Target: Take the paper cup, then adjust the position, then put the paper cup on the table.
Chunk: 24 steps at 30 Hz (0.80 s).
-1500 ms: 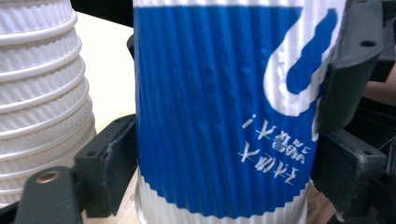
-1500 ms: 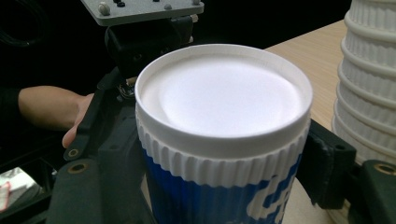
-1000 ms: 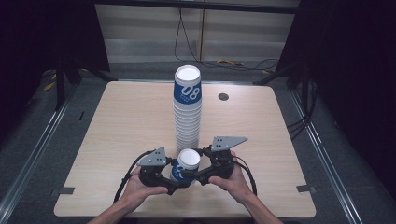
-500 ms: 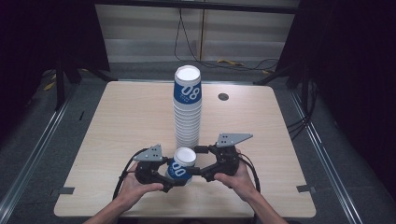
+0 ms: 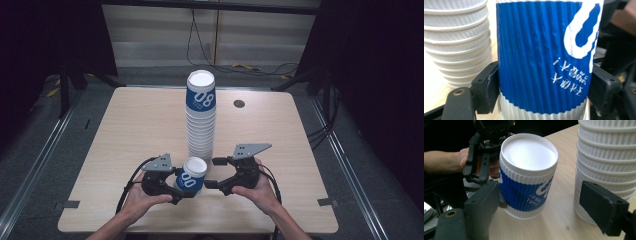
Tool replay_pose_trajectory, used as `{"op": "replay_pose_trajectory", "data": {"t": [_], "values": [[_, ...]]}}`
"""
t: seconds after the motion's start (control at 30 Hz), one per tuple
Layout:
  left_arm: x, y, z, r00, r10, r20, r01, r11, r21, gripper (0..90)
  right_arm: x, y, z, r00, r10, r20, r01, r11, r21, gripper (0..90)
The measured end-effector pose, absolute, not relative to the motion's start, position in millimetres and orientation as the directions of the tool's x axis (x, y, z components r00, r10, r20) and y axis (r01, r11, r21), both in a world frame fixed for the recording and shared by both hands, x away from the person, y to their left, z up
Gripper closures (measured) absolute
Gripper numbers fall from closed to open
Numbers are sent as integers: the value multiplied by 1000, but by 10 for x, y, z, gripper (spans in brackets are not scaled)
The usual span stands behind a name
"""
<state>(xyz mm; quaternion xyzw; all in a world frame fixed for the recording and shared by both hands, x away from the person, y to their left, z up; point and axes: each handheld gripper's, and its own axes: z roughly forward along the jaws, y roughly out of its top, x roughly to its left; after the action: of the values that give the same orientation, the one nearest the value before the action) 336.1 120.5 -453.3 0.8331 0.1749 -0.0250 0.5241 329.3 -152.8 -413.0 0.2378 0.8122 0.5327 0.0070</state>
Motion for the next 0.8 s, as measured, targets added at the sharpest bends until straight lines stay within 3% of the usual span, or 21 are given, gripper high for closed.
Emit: {"op": "replay_pose_trajectory", "data": {"t": [0.8], "values": [[3364, 1162, -4532, 951, 223, -215, 306, -571, 762, 227, 3303, -1533, -4215, -901, 396, 177, 368, 481, 796, 164]]}}
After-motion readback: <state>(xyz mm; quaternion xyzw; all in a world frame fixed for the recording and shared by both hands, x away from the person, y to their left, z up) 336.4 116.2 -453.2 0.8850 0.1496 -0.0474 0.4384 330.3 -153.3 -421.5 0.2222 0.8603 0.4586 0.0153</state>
